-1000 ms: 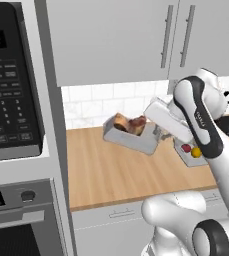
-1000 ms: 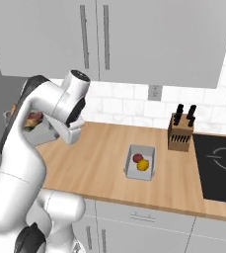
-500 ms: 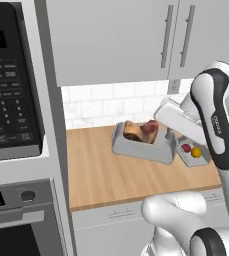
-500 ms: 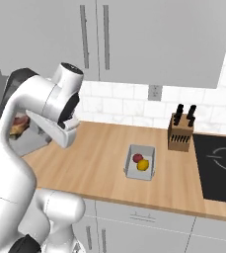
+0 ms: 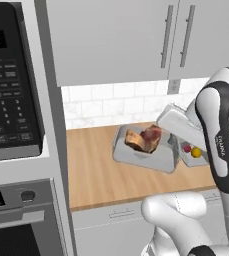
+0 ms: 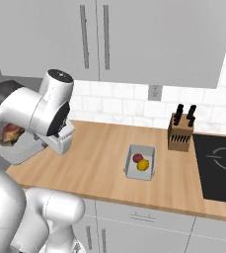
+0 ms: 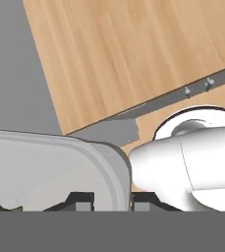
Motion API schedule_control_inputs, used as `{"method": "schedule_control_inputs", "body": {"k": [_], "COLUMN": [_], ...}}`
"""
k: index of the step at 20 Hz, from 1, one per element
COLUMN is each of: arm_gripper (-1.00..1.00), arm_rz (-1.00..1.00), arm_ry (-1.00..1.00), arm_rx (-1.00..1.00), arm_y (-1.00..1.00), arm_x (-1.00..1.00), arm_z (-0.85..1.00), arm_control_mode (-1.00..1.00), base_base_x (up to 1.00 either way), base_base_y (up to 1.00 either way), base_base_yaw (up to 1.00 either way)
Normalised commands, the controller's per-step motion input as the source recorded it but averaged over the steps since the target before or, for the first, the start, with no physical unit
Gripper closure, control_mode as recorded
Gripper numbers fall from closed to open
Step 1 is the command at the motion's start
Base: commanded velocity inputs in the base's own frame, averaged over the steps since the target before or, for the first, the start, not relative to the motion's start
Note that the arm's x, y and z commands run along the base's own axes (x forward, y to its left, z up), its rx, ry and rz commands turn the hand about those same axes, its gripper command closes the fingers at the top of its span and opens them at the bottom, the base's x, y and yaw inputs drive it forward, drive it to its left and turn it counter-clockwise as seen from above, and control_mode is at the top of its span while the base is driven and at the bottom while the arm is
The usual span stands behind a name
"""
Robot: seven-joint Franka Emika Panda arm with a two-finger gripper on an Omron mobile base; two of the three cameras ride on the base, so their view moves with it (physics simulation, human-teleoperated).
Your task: Take the meat container that has the steak and place it on the second highest rack of the freezer. Then take the vegetable container that has the tomato and lemon and place it on the highest rack of the freezer.
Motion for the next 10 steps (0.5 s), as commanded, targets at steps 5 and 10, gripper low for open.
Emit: {"method": "schedule_control_inputs", "body": {"k": [5, 10], "arm_gripper": [1.00, 1.00], "arm_rz": [0.03, 0.07], "arm_ry": [0.00, 0.00], "arm_rx": [0.00, 0.00], "arm_y": [0.01, 0.00], "arm_x": [-0.64, -0.66], "arm_z": [0.22, 0.21], "arm_control_mode": [-1.00, -1.00], "base_base_x": [0.00, 0.00], "base_base_y": [0.00, 0.00], "base_base_yaw": [0.00, 0.00]}}
